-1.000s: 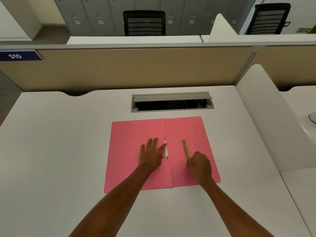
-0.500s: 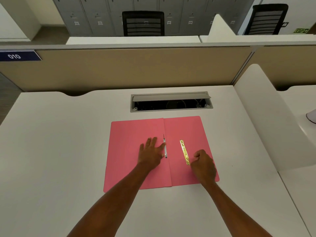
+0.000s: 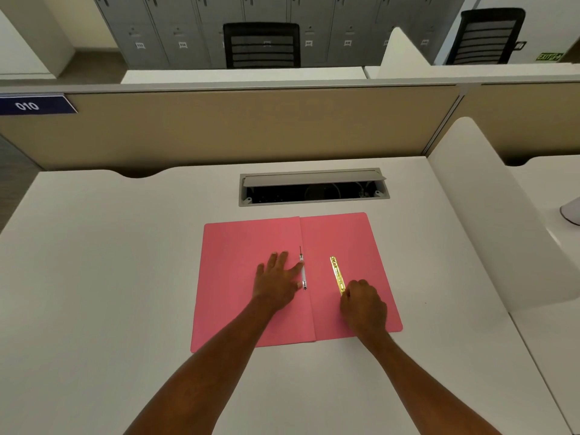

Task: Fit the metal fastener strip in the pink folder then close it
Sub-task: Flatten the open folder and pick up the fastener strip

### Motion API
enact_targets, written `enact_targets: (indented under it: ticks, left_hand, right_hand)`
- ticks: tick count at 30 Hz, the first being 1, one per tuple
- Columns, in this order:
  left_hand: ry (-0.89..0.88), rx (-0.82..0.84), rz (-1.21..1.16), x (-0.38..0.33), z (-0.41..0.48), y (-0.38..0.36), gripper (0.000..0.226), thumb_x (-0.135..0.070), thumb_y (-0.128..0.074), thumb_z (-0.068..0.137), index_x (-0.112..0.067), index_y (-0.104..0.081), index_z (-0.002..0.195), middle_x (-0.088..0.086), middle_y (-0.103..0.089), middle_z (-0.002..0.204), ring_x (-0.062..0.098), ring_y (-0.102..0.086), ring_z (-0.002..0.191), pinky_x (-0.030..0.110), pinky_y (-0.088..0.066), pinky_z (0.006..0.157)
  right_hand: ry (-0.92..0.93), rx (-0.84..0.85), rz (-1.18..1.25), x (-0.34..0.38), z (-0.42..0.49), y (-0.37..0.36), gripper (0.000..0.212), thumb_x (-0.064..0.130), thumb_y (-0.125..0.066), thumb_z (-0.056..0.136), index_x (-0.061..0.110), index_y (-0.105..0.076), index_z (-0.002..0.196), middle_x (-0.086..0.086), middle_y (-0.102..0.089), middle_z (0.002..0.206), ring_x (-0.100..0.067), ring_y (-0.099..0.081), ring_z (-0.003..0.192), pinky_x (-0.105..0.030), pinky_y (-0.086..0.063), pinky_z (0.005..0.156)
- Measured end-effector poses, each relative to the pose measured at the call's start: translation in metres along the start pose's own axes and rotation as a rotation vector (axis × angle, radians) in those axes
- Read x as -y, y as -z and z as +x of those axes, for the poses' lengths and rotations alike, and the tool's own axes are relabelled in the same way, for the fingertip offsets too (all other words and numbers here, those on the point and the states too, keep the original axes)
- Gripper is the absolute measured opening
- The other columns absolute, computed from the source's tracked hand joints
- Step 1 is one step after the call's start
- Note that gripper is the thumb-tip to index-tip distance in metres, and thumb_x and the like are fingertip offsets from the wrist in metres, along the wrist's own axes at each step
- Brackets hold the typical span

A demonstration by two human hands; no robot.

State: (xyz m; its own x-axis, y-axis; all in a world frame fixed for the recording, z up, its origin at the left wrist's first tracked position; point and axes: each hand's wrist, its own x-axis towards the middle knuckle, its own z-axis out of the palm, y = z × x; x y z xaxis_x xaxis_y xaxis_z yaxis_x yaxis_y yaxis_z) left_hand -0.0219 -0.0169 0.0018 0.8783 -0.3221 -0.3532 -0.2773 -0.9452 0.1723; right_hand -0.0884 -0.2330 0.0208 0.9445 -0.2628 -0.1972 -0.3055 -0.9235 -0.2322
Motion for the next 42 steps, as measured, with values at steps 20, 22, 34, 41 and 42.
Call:
enact_targets:
  ticks: [20, 22, 34, 41, 42]
  left_hand:
    - [-0.006, -0.004, 0.008, 0.002, 0.002, -0.002, 0.067, -0.054, -0.049, 0.108, -0.039, -0.024, 0.168, 0.014, -0.015, 0.179, 0.042, -0.012, 0.166, 0.065, -0.026, 0.129]
    - [-0.008, -0.002, 0.009, 0.002, 0.002, -0.002, 0.067, -0.055, -0.049, 0.108, -0.039, -0.024, 0.167, 0.013, -0.015, 0.179, 0.041, -0.012, 0.166, 0.065, -0.026, 0.129]
    - [-0.029, -0.061, -0.097, 0.009, -0.003, -0.001, 0.068, -0.022, -0.057, 0.104, -0.033, -0.033, 0.167, 0.014, -0.026, 0.176, 0.036, -0.024, 0.164, 0.056, -0.031, 0.13]
    - [0.274, -0.595, -0.792, -0.048, -0.041, -0.011, 0.035, 0.0, -0.055, 0.098, -0.021, -0.078, 0.115, 0.002, -0.075, 0.112, 0.019, -0.07, 0.096, 0.037, -0.059, 0.081]
    - [0.295, -0.535, -0.954, -0.063, -0.042, -0.009, 0.035, 0.0, -0.054, 0.097, -0.022, -0.078, 0.109, 0.001, -0.078, 0.106, 0.018, -0.072, 0.086, 0.037, -0.061, 0.077]
  right_hand:
    - [-0.001, 0.066, 0.032, -0.002, 0.008, -0.001, 0.021, 0.025, -0.061, 0.104, 0.007, -0.071, 0.11, -0.01, -0.075, 0.105, -0.026, -0.073, 0.092, -0.032, -0.055, 0.073]
    - [0.005, 0.057, 0.014, 0.0, 0.005, -0.002, 0.024, 0.026, -0.059, 0.105, 0.008, -0.074, 0.112, -0.009, -0.075, 0.105, -0.026, -0.073, 0.093, -0.033, -0.056, 0.075]
    - [-0.059, 0.072, 0.098, 0.008, 0.003, 0.001, 0.024, 0.026, -0.063, 0.101, 0.007, -0.072, 0.11, -0.01, -0.074, 0.101, -0.024, -0.07, 0.087, -0.032, -0.056, 0.075]
    - [-0.163, 0.109, 0.339, -0.001, 0.012, 0.001, 0.019, 0.023, -0.072, 0.091, 0.005, -0.071, 0.09, -0.011, -0.075, 0.085, -0.03, -0.071, 0.078, -0.032, -0.053, 0.063]
    - [-0.174, 0.11, 0.384, -0.003, 0.014, 0.001, 0.018, 0.022, -0.074, 0.089, 0.005, -0.071, 0.086, -0.01, -0.075, 0.082, -0.03, -0.071, 0.077, -0.034, -0.054, 0.064]
